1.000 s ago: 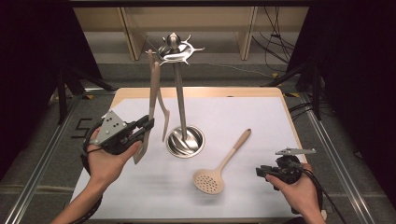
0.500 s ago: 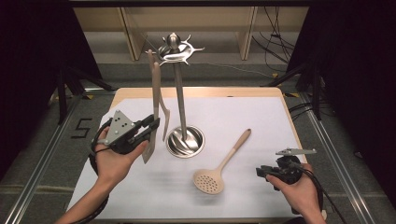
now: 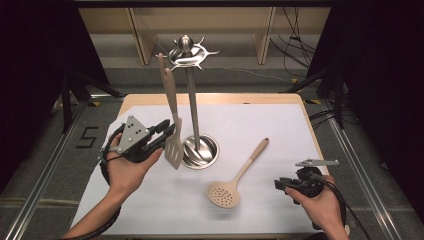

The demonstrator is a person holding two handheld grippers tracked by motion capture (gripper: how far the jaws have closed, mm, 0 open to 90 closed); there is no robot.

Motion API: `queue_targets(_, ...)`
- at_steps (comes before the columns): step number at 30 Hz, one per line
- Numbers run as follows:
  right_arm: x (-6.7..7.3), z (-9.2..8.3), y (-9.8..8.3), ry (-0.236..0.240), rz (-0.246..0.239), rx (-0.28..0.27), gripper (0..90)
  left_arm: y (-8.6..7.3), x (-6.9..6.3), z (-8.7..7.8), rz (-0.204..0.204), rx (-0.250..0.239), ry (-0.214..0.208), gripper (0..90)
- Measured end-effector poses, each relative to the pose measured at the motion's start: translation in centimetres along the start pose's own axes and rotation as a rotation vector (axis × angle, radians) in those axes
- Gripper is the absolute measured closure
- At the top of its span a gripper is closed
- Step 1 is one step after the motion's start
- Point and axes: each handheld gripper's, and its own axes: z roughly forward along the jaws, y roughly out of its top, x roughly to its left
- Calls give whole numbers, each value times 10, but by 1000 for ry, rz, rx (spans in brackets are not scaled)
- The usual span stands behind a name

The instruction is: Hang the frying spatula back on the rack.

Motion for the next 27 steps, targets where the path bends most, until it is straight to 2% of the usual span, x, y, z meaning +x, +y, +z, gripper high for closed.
queue_targets(6, -1, -1, 0, 2, -3, 5, 710, 1, 0, 1, -8, -12, -2, 754)
queue_targets(7, 1, 1, -1, -16, 7, -14, 710, 1, 0, 1, -13, -15, -7, 754)
queue_targets(8, 0, -1, 0, 2, 14, 10, 710, 1, -1, 0, -17, -18, -11, 754)
queue_targets(11, 0, -1, 0, 5, 13, 11, 710, 2, -2, -2, -18, -24, -20, 754)
queue_targets(14, 0, -1, 0, 7, 11, 10, 711, 5, -3, -7, -39, -47, -33, 759)
queue_targets(20, 0, 0, 0, -4, 1, 1, 717, 13, -1, -18, -71, -86, -46, 837)
queue_targets(24, 1, 1, 0, -1, -6, -1, 723, 16, 1, -22, -85, -94, -48, 885)
queue_targets(25, 1, 1, 0, -1, -7, 0, 723, 17, 0, -23, -114, -91, -57, 891)
queue_targets(26, 1, 1, 0, -1, -7, 0, 725, 17, 1, -23, -124, -95, -61, 893)
queue_targets(27, 1, 1, 0, -3, -15, -3, 727, 17, 2, -23, -109, -101, -53, 894)
